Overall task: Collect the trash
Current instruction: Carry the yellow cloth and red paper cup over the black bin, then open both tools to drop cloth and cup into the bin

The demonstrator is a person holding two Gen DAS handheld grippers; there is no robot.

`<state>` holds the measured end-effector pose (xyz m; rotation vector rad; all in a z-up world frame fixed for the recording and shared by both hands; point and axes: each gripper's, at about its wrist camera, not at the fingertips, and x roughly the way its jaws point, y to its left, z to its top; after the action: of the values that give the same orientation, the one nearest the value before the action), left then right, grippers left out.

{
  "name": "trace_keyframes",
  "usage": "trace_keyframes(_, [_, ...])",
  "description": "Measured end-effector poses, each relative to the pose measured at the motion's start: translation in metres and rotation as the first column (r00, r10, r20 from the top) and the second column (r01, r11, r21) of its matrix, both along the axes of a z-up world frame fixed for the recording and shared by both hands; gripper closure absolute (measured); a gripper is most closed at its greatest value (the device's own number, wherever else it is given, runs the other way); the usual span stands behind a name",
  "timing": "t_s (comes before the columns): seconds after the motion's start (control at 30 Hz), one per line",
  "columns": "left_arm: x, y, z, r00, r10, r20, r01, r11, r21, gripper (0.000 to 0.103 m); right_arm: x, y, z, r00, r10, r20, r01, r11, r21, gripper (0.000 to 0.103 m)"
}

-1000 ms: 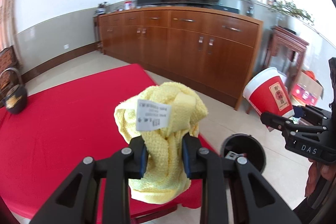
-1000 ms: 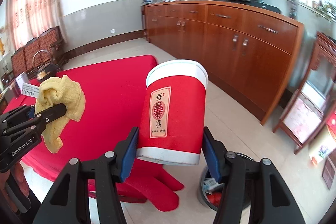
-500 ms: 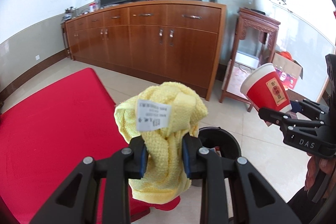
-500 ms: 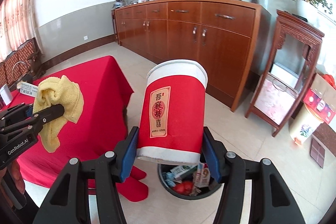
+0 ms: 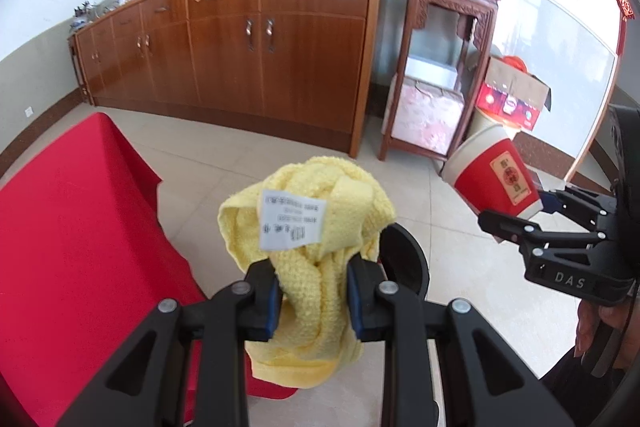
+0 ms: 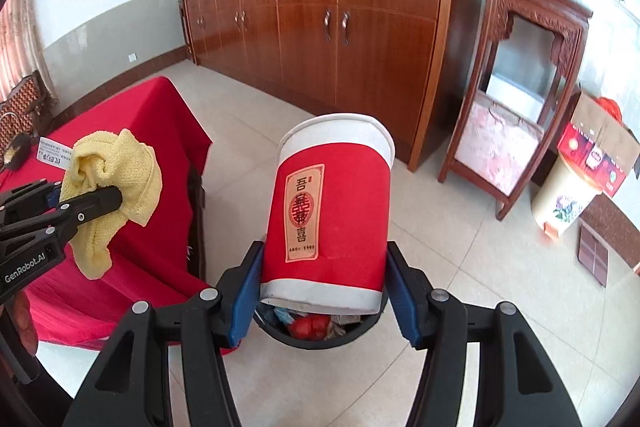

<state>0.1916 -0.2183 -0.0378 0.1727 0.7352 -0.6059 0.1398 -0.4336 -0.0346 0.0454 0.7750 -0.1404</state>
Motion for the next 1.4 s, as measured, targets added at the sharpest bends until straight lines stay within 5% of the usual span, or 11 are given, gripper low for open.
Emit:
trace_keyframes(0.5, [0.022,-0.039,-0.067,0.991,-0.039,-0.125,0.045,0.998,0.046,0.075,0.037,-0.032,-0.081,0.987,0.068,-0.147,-0.069,0.998,0.003,0.043])
trace_keyframes(0.93, [0.052,-0.062,-0.120,0.971,-0.005,-0.238,0.029,0.995,0.099,0.072,0.083,-0.035,-0.162,0.911,0.245,-0.332,-0.256,0.967,0.011,0.043])
trace_keyframes(1.03, [0.055,-0.067,-0.135,0.966,0.004,-0.259,0.025,0.994,0.111,0.054,0.093,-0.034,-0.173,0.895,0.278,-0.348,-0.287,0.958,0.026,0.042])
trace_keyframes(1.07, [0.057,-0.068,-0.139,0.965,0.020,-0.262,0.013,0.992,0.122,0.034,0.096,-0.034,-0.177,0.891,0.290,-0.349,-0.299,0.954,0.028,0.040])
trace_keyframes(1.13, [0.055,-0.062,-0.140,0.972,0.062,-0.225,-0.032,0.990,0.136,0.025,0.100,-0.039,-0.184,0.897,0.263,-0.355,-0.283,0.959,-0.006,0.000])
trace_keyframes(1.27, [0.046,-0.043,-0.130,0.970,0.138,-0.199,-0.112,0.984,0.140,0.004,0.098,-0.069,-0.176,0.937,0.117,-0.328,-0.131,0.991,-0.022,0.000])
trace_keyframes(1.4, [0.031,-0.031,-0.114,0.975,0.159,-0.158,-0.140,0.982,0.124,0.004,0.084,-0.083,-0.163,0.955,-0.002,-0.298,0.002,1.000,0.000,0.000])
